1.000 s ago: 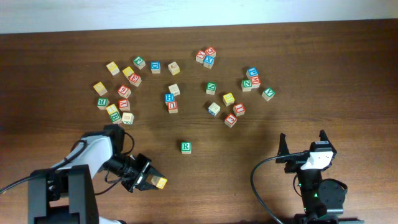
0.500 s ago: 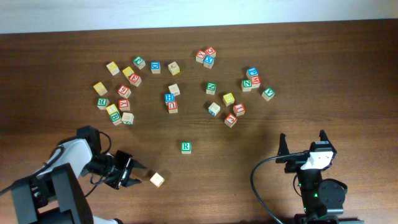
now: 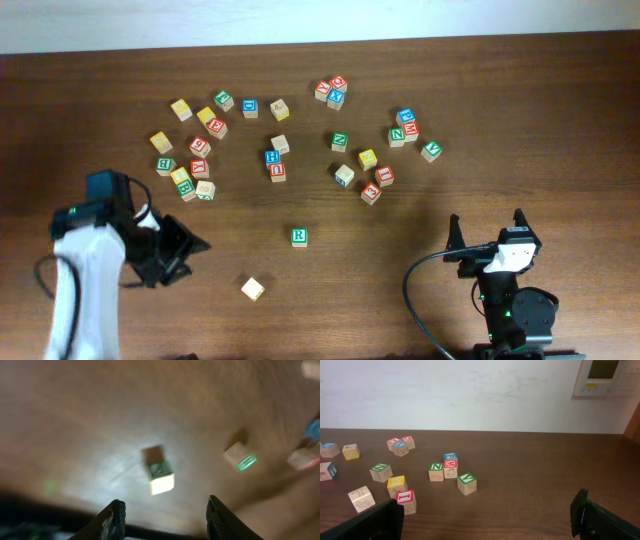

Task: Spell out RSS

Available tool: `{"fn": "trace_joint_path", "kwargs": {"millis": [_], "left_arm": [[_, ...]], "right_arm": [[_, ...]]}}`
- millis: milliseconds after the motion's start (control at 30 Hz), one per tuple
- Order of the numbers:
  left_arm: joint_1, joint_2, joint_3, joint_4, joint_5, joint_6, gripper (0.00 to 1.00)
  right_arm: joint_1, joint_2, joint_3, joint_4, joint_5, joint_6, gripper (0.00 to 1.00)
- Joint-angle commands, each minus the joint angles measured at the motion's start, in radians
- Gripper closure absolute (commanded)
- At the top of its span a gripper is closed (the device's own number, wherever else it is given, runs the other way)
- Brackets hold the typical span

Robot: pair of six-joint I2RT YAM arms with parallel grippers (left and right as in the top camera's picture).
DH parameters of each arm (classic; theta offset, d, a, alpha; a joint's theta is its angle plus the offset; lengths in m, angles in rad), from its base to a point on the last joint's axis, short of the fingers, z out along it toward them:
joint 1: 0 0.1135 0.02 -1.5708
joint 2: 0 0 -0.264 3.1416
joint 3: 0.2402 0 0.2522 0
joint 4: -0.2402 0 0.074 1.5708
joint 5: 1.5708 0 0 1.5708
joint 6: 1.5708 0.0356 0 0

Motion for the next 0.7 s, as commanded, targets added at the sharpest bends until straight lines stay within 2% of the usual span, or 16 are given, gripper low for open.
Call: {"fn": "trace_joint_path", "kwargs": {"millis": [0,67,200,300,467,600,667], "left_arm": [[-0.127,-0.173,0.005,-0.066,-0.208,-0.117,0.55],[-0.222,-0.248,-0.011,-0.071,-0.26,-0.214,0.55],[-0.43,-0.346,-0.097,-0.061,-0.328,-0.502,0.55],[-0.593,-0.36,-0.197,0.012,-0.328,-0.633,0.55],[-0.802,-0.266,-0.272,0.129,-0.384,-0.801,0.55],[-0.884,-0.153,-0.272,0.16,-0.45,-0.916,0.55],[-0.909,-0.083,-0.272,0.194,-0.479,-0.937,0.52]], "right_arm": [[0.005,-0.007,-0.008,-0.003,0.011,-0.003,0.01],[0.005,-0.007,-0.008,-0.003,0.011,-0.003,0.02],[0.005,-0.007,-0.008,-0.003,0.011,-0.003,0.02],[0.005,-0.007,-0.008,-0.003,0.011,-0.003,0.02],[0.005,-0.007,-0.008,-0.003,0.011,-0.003,0.02],[0.005,-0.007,-0.008,-0.003,0.011,-0.003,0.02],[0.005,-0.007,-0.008,-0.003,0.011,-0.003,0.02]]}}
